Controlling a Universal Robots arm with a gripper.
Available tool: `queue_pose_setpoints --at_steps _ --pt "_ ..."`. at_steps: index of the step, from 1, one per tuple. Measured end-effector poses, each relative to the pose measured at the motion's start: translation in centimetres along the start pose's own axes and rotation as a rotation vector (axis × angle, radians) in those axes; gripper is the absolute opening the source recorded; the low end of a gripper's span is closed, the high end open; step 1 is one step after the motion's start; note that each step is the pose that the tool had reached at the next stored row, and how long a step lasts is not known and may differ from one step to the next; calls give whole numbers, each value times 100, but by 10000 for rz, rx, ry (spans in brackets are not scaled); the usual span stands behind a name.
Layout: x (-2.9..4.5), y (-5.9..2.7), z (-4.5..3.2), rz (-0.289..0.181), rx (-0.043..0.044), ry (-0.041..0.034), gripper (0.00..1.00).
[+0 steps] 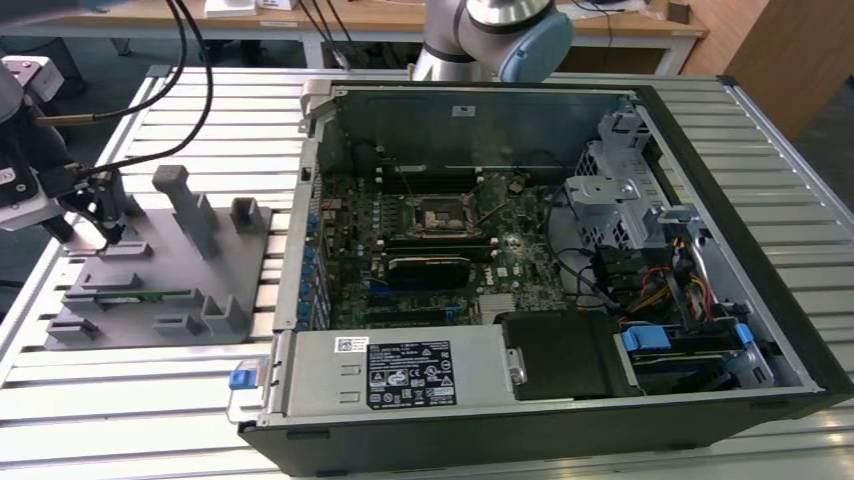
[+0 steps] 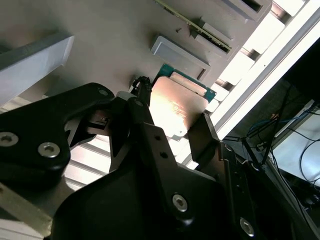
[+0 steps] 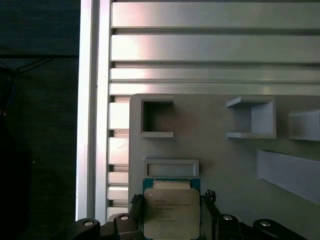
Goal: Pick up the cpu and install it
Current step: 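Pick up the cpu and move it towards the insertion slot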
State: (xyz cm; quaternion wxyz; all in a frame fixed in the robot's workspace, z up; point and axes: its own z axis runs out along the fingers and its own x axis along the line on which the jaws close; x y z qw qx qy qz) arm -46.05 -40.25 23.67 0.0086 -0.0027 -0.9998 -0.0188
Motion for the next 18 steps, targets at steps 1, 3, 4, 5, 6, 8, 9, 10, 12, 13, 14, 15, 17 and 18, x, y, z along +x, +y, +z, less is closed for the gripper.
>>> queue_pose_setpoints --at_steps 1,3,4,5,6,8,9,10,12,13,14,15,17,18 --pt "0 0 -7 0 0 0 54" --pt "0 1 -19 0 0 0 54" --pt "0 1 -25 0 0 -1 54" --pt "0 1 -34 0 0 0 54" --pt "1 1 -41 0 0 0 54" --pt "1 2 -54 0 0 0 54" --pt "1 2 -61 0 0 0 54" --pt "1 3 -67 0 0 0 54" --pt "1 3 -79 0 0 1 54" --pt "1 3 -84 0 0 0 54" --pt "1 3 -89 0 0 0 54" --pt "1 3 -94 0 0 -1 54" --pt "2 4 -104 0 -1 -1 54" --pt "2 4 -109 0 0 -1 54"
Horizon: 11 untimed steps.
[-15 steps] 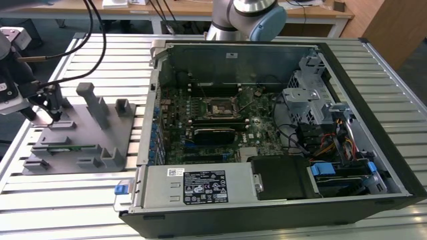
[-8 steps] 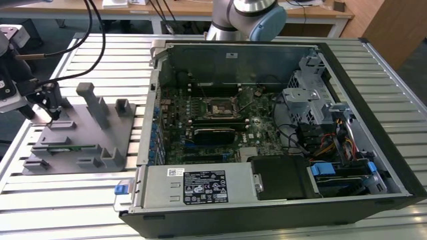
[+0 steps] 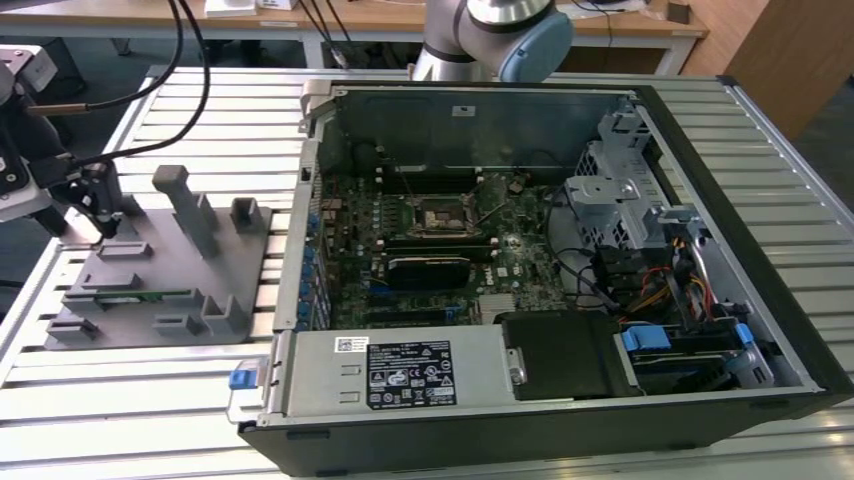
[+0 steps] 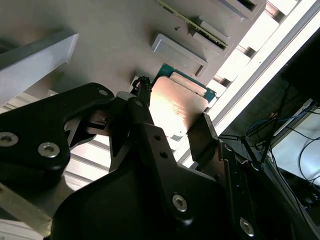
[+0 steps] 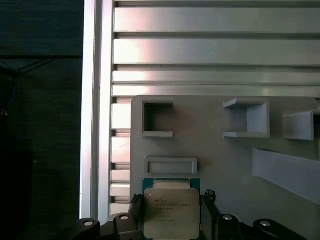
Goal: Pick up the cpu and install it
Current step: 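Pick up the cpu and move it towards the insertion slot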
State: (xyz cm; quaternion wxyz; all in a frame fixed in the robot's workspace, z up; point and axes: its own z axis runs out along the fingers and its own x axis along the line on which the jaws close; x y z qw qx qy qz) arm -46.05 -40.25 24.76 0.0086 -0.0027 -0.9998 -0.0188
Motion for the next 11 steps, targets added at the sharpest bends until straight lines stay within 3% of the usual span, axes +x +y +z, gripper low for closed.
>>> queue_pose_setpoints --at_steps 11 --pt "1 3 -79 -1 1 2 54"
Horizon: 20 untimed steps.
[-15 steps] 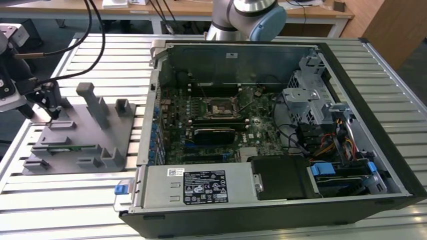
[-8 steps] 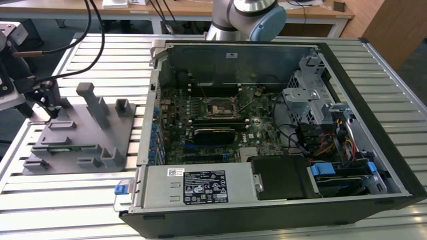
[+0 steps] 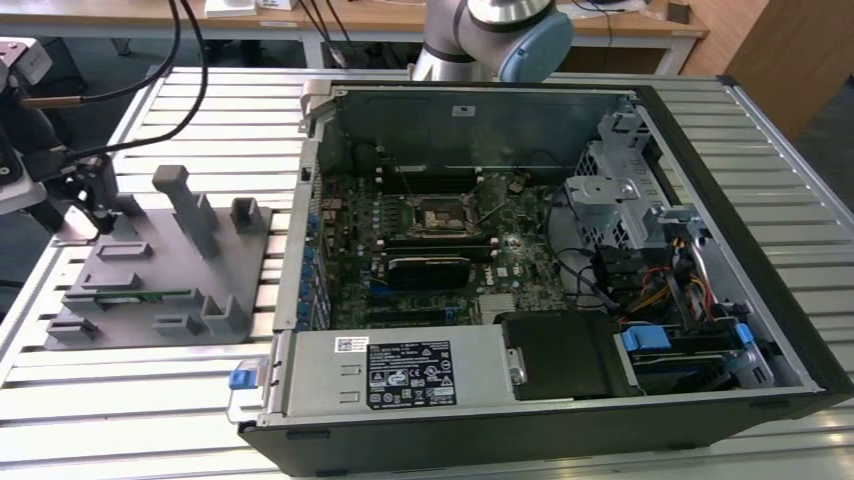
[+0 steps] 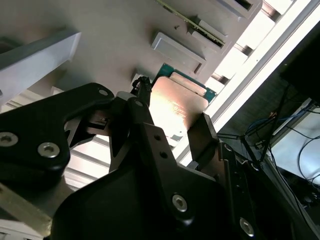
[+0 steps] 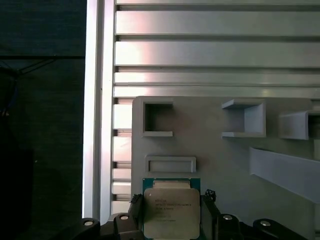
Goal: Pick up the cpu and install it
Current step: 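Pick up the cpu and move it towards the insertion slot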
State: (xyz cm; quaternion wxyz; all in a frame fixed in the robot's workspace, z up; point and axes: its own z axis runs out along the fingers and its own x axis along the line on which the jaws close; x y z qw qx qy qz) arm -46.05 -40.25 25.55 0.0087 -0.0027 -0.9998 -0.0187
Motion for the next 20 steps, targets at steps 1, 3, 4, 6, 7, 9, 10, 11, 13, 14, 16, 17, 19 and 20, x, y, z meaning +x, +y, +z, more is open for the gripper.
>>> queue_pose_setpoints --at_steps 1,3,4,6,7,9,10,11,13,14,16,17,19,20 --pt "0 1 -11 0 -1 -1 54" --pt "1 2 -41 0 -1 -1 54" --pt "1 3 -58 0 -1 -1 54" --pt "2 5 -100 1 -1 -1 54" --pt "2 6 -123 1 0 -1 54" --pt "3 8 -172 1 -1 -2 54" --pt "3 9 -201 0 -1 -3 54" --pt "4 10 -235 0 -1 -1 54" --pt "5 14 -306 0 -1 -2 54" --pt "6 16 -341 1 -1 -1 54" --pt "7 19 -398 0 -1 -1 54" --pt "8 20 -427 1 -1 -2 54" --pt "9 24 -489 1 -1 -3 54" --pt "9 26 -527 1 -1 -2 54"
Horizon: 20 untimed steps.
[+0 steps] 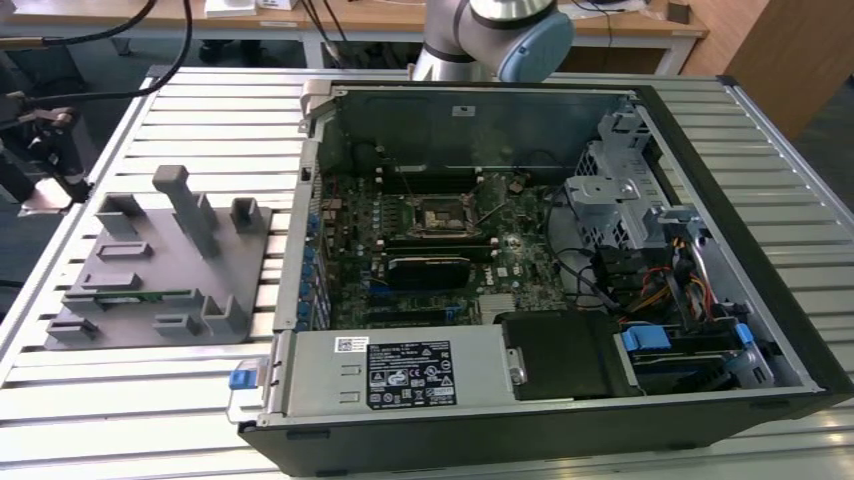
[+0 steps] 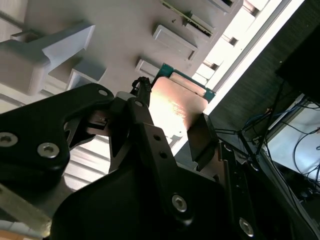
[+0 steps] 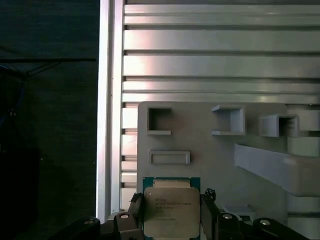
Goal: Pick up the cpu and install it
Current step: 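Pick up the cpu and move it towards the insertion slot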
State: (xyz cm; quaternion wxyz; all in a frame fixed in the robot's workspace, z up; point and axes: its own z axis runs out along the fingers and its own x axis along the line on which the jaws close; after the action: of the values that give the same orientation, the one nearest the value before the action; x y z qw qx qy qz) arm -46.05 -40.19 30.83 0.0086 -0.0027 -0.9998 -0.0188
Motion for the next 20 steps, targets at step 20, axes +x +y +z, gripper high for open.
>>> queue_pose_setpoints --at_steps 20 --pt "7 20 -394 0 0 -2 54"
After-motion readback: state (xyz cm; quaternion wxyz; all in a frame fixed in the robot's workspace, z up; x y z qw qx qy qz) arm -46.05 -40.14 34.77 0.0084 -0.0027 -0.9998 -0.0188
